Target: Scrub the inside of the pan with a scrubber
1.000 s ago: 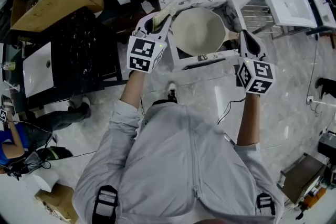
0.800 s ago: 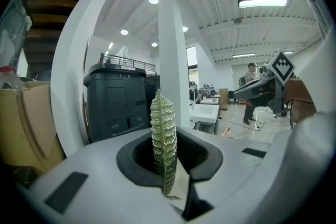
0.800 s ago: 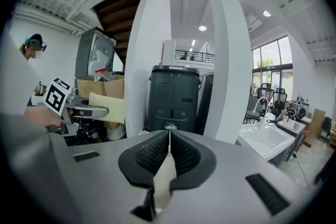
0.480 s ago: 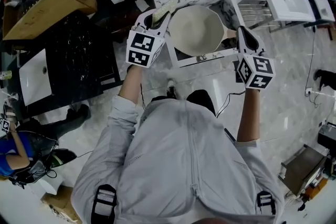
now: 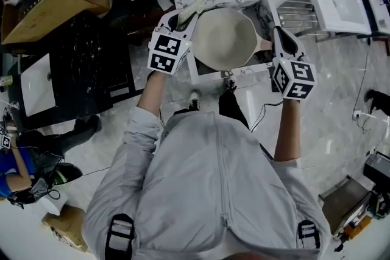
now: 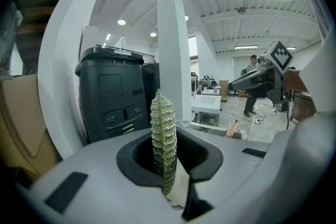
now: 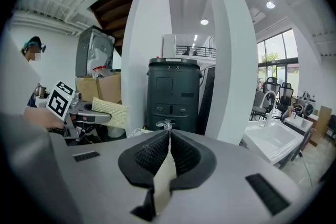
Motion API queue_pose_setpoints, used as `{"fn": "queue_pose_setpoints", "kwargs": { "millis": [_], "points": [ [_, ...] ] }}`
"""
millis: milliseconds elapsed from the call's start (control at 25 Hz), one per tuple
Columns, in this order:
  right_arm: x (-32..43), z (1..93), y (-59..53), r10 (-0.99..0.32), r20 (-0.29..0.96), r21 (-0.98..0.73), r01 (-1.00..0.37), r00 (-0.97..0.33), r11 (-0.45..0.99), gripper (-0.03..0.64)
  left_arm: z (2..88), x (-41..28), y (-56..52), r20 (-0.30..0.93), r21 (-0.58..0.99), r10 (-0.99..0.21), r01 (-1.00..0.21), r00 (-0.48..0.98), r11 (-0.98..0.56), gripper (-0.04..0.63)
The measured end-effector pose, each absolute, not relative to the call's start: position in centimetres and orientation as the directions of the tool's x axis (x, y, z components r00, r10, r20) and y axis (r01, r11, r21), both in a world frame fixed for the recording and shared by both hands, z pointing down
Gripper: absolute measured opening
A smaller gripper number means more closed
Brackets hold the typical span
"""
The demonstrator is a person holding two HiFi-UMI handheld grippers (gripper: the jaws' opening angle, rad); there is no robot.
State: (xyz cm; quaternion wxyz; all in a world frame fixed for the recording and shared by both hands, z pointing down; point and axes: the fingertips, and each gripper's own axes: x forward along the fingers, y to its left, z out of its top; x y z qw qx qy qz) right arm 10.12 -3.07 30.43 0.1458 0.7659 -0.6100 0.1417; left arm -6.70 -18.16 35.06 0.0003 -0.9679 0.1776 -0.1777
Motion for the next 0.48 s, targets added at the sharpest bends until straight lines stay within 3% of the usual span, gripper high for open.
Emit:
{"fn": "queue_pose_setpoints", "kwargs": {
  "millis": [480],
  "points": [
    [16.5, 34.3, -5.4, -0.877, 0.451, 0.004, -0.983, 0.164, -0.182, 0.037, 41.8, -0.9, -19.5, 0.482, -0.071, -0.351, -0.364, 0.803, -0.929, 0.069]
  ]
}}
